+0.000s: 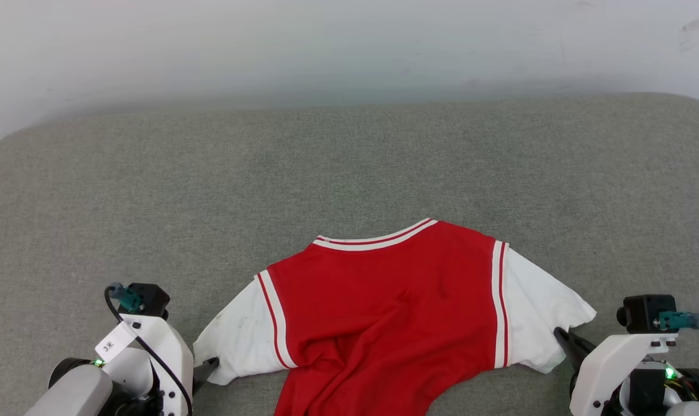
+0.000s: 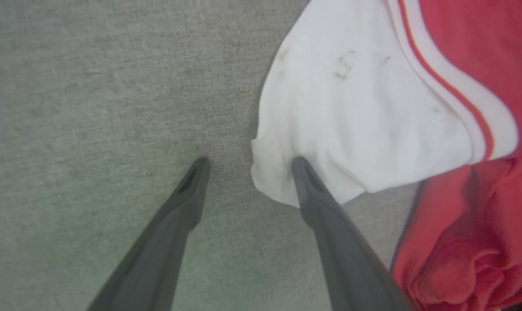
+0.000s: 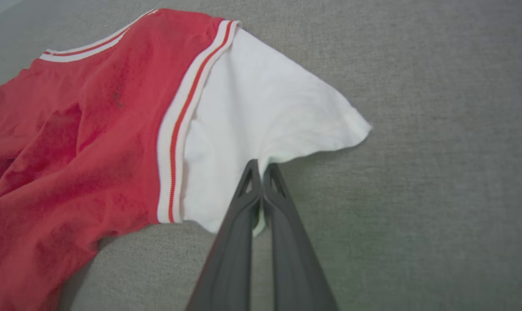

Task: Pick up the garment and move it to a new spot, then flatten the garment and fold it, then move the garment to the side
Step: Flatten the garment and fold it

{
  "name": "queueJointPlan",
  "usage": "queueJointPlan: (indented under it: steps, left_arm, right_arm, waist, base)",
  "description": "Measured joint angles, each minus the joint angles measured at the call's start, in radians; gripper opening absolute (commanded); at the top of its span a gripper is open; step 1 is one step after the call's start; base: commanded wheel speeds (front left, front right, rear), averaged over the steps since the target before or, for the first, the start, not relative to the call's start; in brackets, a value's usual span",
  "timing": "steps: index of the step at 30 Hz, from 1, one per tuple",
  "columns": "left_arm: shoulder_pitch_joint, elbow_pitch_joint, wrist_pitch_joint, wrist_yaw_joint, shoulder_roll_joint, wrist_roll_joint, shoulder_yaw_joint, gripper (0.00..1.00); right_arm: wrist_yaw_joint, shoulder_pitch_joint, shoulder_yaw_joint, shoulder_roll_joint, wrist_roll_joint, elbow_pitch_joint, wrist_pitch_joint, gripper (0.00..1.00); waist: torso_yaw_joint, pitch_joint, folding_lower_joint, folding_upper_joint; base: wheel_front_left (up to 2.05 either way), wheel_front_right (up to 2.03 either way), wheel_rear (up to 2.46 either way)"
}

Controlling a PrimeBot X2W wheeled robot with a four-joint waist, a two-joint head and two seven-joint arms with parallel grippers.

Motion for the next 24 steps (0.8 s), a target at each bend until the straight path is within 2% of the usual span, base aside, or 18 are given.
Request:
queueJointPlan:
  steps: [5,6,7,8,9,13,18,24]
  left_arm:
    - [-0.056,0.068,0.046,-0.050,-0.019,0.014,-0.047,1.00]
    - [-0.070,0.080,0.064,-0.061,-0.020,0.024,-0.065,0.76]
    - [-0.087,0.088,0.081,-0.072,-0.022,0.037,-0.083,0.44]
    - [-0.100,0.097,0.096,-0.076,-0.027,0.046,-0.097,0.24]
    - [-0.112,0.107,0.110,-0.081,-0.030,0.054,-0.109,0.00]
    - [-0.141,0.139,0.118,-0.097,-0.062,0.076,-0.143,0.00]
    - [-0.155,0.167,0.049,-0.101,-0.085,0.117,-0.157,0.00]
    - [-0.198,0.168,-0.080,-0.056,-0.092,0.156,-0.119,0.00]
  right_arm:
    - [0.000,0.024,-0.021,0.031,-0.017,-0.049,0.036,0.00]
    - [0.000,0.026,-0.024,0.036,-0.018,-0.055,0.039,0.00]
    - [0.000,0.026,-0.028,0.041,-0.019,-0.061,0.042,0.00]
    - [0.000,0.026,-0.032,0.044,-0.020,-0.065,0.044,0.00]
    - [0.000,0.026,-0.036,0.047,-0.023,-0.067,0.045,0.00]
    - [0.000,0.038,-0.052,0.057,-0.028,-0.072,0.045,0.00]
    - [0.000,0.039,-0.064,0.061,-0.036,-0.081,0.037,0.00]
    - [0.000,-0.026,-0.094,0.050,-0.077,-0.096,0.008,0.00]
  waist:
    - [-0.018,0.019,-0.0001,0.0000]
    - [-0.020,0.022,-0.0001,0.0000]
    - [-0.021,0.025,-0.0002,0.0001]
    - [-0.022,0.028,-0.0003,0.0000]
    - [-0.023,0.030,-0.0002,0.0000]
    - [-0.019,0.025,-0.0003,0.0000]
    - [-0.011,0.018,-0.0002,0.0000]
    - [-0.003,0.008,0.0001,0.0000]
  base:
    - [0.00,0.00,0.00]
    - [0.00,0.00,0.00]
    - [0.00,0.00,0.00]
    - [0.00,0.00,0.00]
    - [0.00,0.00,0.00]
    - [0.00,0.00,0.00]
    - [0.00,0.00,0.00]
    - [0.00,0.00,0.00]
